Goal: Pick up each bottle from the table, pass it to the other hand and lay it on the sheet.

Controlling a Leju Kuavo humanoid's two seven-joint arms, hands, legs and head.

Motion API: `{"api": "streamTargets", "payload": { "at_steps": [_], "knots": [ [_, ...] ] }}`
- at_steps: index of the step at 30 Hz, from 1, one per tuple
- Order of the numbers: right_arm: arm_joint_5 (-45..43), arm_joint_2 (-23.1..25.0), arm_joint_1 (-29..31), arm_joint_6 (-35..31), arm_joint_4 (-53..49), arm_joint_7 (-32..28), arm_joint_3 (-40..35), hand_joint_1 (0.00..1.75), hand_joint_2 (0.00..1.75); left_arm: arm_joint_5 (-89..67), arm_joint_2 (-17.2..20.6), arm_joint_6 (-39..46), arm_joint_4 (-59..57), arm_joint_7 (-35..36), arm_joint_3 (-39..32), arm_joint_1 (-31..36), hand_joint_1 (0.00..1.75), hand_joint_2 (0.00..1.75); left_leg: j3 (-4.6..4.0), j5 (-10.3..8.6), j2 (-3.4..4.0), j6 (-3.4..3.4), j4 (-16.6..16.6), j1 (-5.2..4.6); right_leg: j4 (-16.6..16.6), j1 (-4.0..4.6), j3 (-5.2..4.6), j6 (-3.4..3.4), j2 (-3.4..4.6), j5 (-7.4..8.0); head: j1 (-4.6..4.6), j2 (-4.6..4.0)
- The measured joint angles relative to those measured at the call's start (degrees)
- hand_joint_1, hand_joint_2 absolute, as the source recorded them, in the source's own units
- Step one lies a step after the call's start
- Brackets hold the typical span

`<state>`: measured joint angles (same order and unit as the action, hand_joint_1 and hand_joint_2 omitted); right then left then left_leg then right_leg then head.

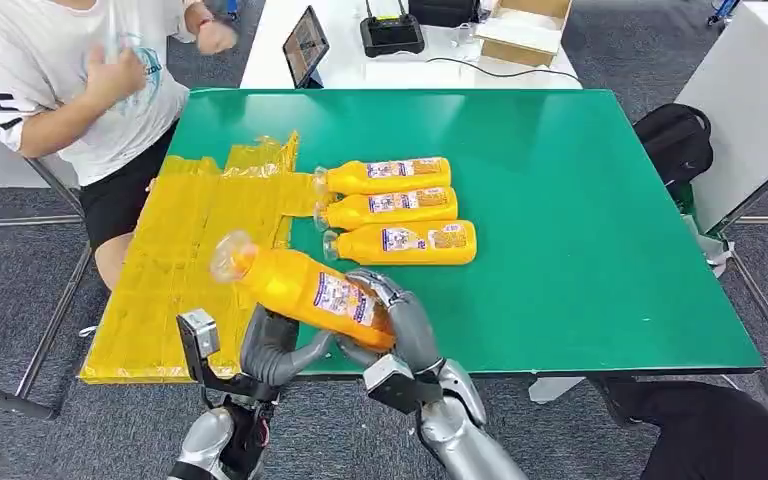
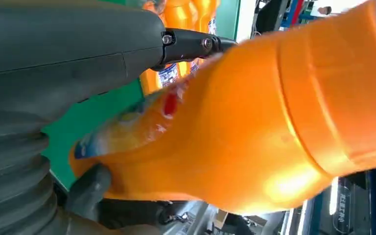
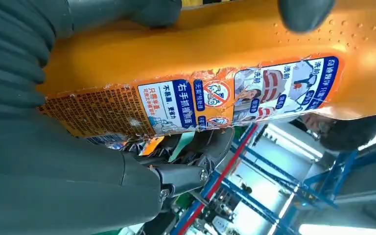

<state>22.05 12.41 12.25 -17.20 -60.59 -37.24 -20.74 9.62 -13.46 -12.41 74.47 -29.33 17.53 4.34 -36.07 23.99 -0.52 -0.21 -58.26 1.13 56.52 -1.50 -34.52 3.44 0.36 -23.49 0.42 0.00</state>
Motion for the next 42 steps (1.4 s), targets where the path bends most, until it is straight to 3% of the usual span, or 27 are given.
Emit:
{"api": "streamTargets", "payload": {
  "at_steps": [38, 39, 40, 41, 42],
  "knots": [
    [-0.28, 3.83, 2.07, -0.09, 13.69, -0.37, -6.84, 1.75, 1.75, 3.91, -0.04, 0.50, -3.80, 1.73, -0.94, -0.05, 0.00, 1.75, -0.01, 0.00, 0.03, 0.00, 0.00, 0.02, 0.00, 0.01, -0.07, -0.01, 0.01, 0.00, 0.00, 0.00],
    [-0.28, 3.85, 2.18, 0.00, 13.86, -0.35, -6.89, 1.75, 1.75, 4.33, -0.04, 0.42, -3.80, 1.73, -1.01, -0.05, 0.35, 1.75, -0.01, 0.00, 0.03, 0.00, 0.00, 0.02, 0.00, 0.01, -0.07, -0.01, 0.01, 0.00, -0.02, 0.00],
    [-0.28, 3.89, 2.32, 0.04, 14.12, -0.33, -7.02, 1.75, 1.75, 4.78, -0.04, 0.29, -3.80, 1.71, -1.05, -0.05, 1.45, 1.75, -0.01, 0.00, 0.03, -0.01, 0.00, 0.02, 0.00, 0.01, -0.07, -0.01, 0.01, 0.00, -0.02, 0.00],
    [-0.28, 3.89, 2.51, 0.09, 14.34, -0.33, -7.13, 1.75, 1.75, 5.16, -0.04, 0.15, -3.80, 1.73, -1.07, -0.09, 1.75, 1.75, -0.01, 0.00, 0.04, -0.01, 0.00, 0.02, 0.00, 0.01, -0.08, -0.01, 0.01, 0.00, -0.02, 0.00],
    [-0.28, 3.93, 2.61, 0.19, 14.65, -0.33, -7.34, 1.75, 1.75, 5.96, -0.04, -0.26, -3.80, 1.73, -1.18, -0.15, 1.75, 1.75, -0.01, 0.00, 0.04, -0.01, 0.00, 0.02, 0.00, 0.01, -0.08, -0.01, 0.01, 0.00, -0.02, 0.00]
  ]
}}
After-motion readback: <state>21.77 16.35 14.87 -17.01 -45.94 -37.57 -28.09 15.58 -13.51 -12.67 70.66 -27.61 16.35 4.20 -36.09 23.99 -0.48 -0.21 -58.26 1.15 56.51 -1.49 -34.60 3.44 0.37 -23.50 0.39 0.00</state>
